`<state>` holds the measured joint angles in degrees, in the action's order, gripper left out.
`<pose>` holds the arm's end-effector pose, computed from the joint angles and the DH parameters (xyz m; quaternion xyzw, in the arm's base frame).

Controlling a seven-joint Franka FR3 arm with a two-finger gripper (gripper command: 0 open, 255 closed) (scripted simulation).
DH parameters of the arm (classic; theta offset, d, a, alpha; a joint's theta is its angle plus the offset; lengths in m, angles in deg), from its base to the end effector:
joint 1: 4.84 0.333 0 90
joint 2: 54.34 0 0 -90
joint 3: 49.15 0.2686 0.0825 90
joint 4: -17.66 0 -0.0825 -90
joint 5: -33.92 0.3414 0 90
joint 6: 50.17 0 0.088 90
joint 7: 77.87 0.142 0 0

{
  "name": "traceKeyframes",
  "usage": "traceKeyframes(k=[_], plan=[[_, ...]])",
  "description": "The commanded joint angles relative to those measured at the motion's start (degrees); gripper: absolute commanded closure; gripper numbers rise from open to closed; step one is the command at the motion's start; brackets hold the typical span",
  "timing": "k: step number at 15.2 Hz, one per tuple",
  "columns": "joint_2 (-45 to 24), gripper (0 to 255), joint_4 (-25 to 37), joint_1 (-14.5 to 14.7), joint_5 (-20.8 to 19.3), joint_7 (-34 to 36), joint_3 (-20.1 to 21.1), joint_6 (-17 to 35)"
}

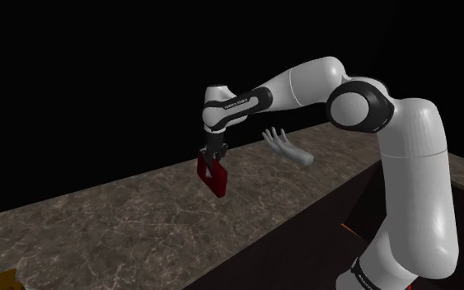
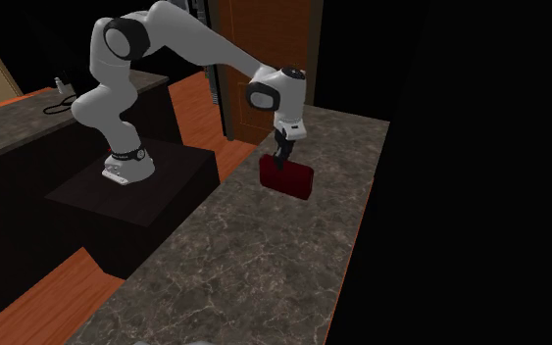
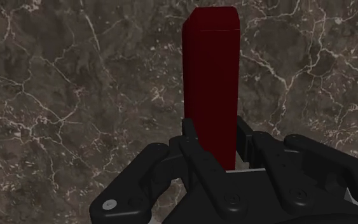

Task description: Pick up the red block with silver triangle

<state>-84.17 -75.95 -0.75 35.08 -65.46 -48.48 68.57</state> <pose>0.6094 0.0519 0.2570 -0.9965 0.0725 0.0423 0.0054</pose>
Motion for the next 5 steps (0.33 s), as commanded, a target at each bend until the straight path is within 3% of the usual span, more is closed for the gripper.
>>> traceKeyframes(k=[1, 5], plan=[[0.78, 255, 0.69, -0.03, -0.01, 0.01, -0.01, -1.40], [1.50, 255, 1.29, -0.03, -0.01, 0.03, -0.01, -2.72]])
